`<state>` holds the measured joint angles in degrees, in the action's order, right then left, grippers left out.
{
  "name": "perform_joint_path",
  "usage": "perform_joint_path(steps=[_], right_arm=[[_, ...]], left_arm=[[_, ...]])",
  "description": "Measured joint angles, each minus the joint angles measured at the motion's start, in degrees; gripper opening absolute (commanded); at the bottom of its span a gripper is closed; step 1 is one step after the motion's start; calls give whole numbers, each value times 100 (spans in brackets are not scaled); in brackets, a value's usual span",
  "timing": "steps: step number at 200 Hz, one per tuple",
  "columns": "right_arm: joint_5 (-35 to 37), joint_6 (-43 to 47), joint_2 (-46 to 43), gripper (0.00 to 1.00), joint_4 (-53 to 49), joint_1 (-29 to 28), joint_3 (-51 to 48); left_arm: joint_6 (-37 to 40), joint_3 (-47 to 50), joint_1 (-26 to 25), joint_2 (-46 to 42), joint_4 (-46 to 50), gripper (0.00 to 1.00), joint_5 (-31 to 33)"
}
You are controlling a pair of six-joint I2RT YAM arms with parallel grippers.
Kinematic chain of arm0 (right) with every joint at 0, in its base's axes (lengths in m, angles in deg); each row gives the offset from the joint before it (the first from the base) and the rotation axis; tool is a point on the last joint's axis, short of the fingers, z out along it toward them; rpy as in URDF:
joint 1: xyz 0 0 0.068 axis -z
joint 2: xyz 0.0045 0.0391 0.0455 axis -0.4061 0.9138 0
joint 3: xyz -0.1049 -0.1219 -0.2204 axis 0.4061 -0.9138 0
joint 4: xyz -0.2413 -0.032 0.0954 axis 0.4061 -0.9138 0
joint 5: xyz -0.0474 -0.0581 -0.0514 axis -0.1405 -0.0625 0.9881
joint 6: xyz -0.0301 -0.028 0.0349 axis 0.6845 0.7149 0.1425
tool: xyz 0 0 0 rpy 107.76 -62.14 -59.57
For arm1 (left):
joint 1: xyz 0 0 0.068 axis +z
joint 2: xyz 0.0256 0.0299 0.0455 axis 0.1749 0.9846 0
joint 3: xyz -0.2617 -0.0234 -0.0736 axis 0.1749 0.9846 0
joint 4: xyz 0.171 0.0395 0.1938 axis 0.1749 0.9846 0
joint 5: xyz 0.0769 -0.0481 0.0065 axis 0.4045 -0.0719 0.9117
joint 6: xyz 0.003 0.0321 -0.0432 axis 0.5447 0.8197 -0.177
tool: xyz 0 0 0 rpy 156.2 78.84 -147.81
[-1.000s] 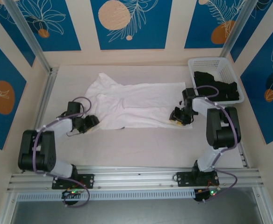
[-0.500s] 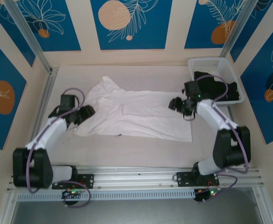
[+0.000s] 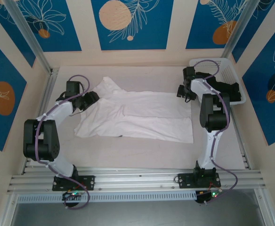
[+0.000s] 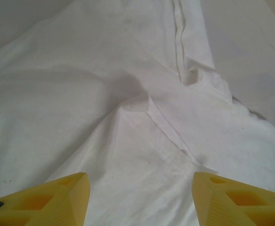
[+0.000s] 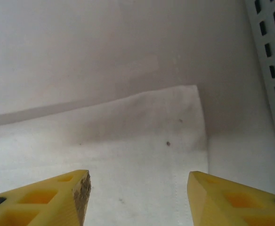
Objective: Fold the inside-out t-shirt
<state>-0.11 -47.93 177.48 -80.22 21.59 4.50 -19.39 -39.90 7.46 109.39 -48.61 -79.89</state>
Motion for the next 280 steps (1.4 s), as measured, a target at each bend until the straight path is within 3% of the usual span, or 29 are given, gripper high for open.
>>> perform_joint_path(steps=[113, 151, 183, 208, 280], right_arm=[[9, 435, 750, 58, -426, 136, 820], [-160, 601, 1084, 41, -772, 144, 1414], [-243, 686, 1104, 21, -826, 144, 1464], [-264, 793, 1130, 11, -846, 136, 1508], [-175, 1051, 973, 4, -505, 7, 1207]], left_arm=[[4, 0, 0, 225, -122, 59, -50], [33, -39, 0, 256, -140, 59, -61], [155, -345, 0, 531, -94, 59, -7], [254, -774, 0, 850, -9, 59, 52], [894, -3407, 9, 2691, 1049, 58, 444]])
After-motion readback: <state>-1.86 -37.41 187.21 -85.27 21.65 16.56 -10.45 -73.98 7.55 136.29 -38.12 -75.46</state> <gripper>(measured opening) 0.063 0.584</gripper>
